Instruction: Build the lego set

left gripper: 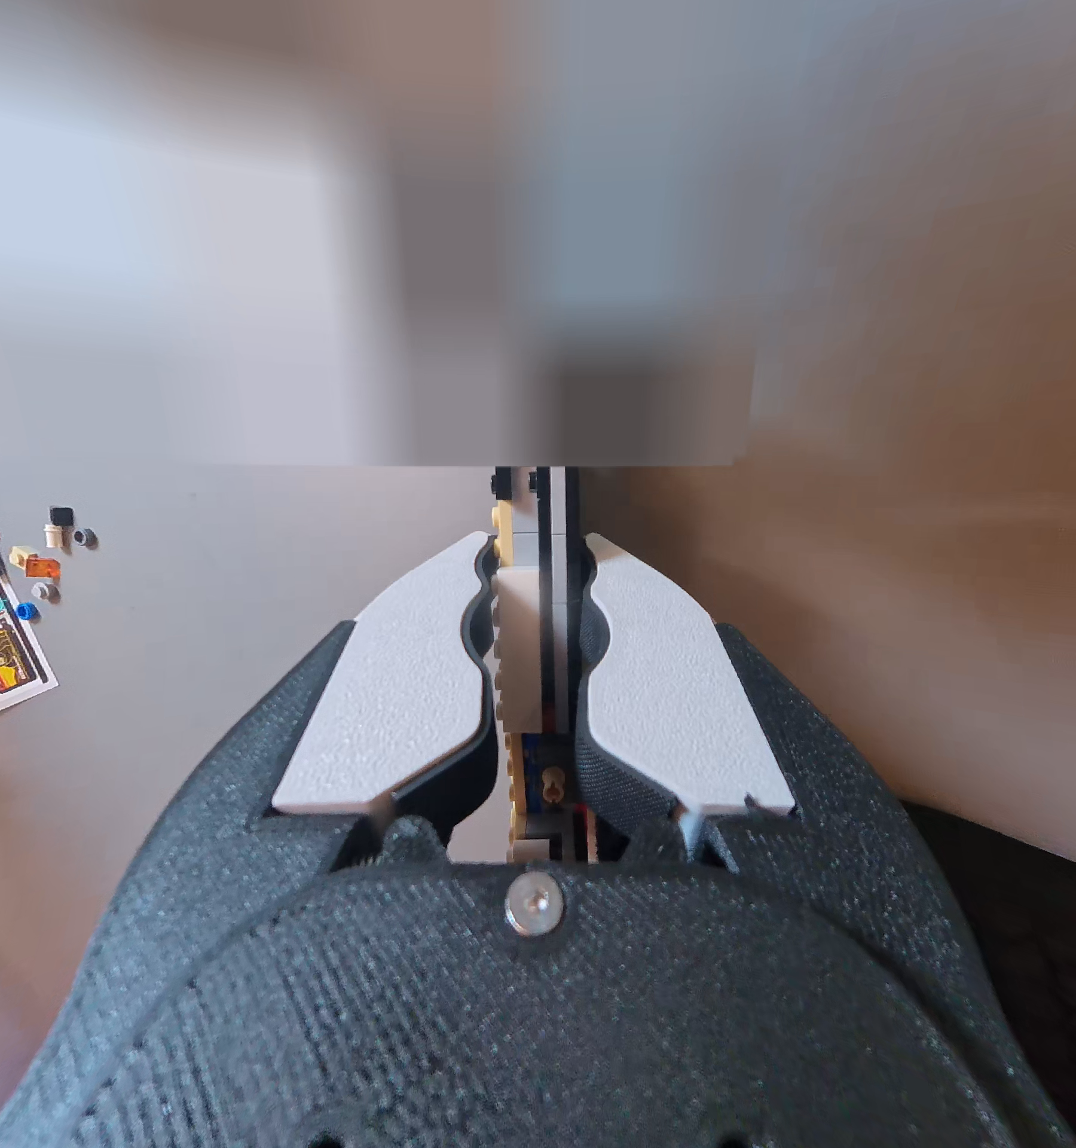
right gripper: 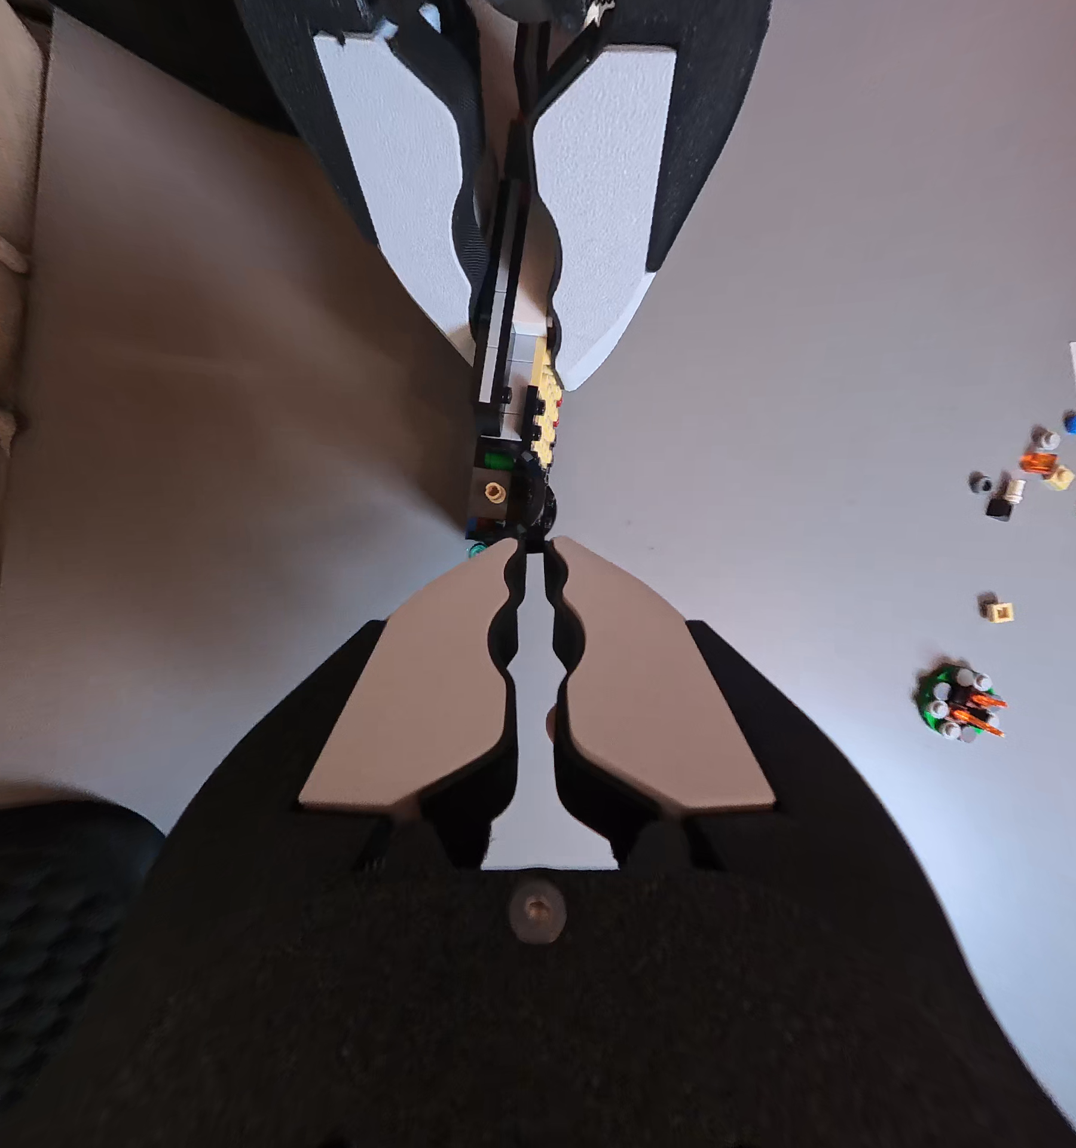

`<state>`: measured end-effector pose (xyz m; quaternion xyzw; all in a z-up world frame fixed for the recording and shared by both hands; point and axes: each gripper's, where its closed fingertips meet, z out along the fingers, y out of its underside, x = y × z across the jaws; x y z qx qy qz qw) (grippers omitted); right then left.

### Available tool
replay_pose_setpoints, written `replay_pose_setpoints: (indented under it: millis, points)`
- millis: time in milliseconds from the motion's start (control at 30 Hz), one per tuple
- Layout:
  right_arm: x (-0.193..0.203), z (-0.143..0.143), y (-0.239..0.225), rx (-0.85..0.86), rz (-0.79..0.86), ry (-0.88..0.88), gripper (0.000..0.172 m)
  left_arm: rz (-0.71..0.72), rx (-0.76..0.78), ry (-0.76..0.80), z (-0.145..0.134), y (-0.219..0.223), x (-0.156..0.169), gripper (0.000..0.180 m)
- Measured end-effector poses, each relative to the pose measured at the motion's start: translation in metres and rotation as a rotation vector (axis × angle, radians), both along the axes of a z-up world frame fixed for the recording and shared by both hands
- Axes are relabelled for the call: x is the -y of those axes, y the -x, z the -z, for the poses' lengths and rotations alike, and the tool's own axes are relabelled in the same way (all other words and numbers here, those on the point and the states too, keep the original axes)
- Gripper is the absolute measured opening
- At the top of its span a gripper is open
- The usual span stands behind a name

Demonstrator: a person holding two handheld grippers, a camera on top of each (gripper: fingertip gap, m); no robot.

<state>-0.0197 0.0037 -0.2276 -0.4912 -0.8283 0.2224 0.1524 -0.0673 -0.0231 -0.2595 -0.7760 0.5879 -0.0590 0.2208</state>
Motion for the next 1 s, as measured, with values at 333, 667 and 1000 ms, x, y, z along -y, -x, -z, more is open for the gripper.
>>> replay_pose_setpoints:
  millis: [333,667,1000]
  points:
    - [0.008,0.01,-0.011,0.02,0.004,0.043,0.005,-0.011,0.015,0.019,0.0,0.0,-0.001,0.024]
    - [0.011,0.01,-0.012,0.027,0.007,0.065,0.005,-0.012,0.021,0.025,0.0,0.0,-0.001,0.024]
    - [0.009,0.034,-0.05,0.213,0.033,0.117,0.005,-0.014,0.022,0.025,0.001,0.0,-0.001,0.024]
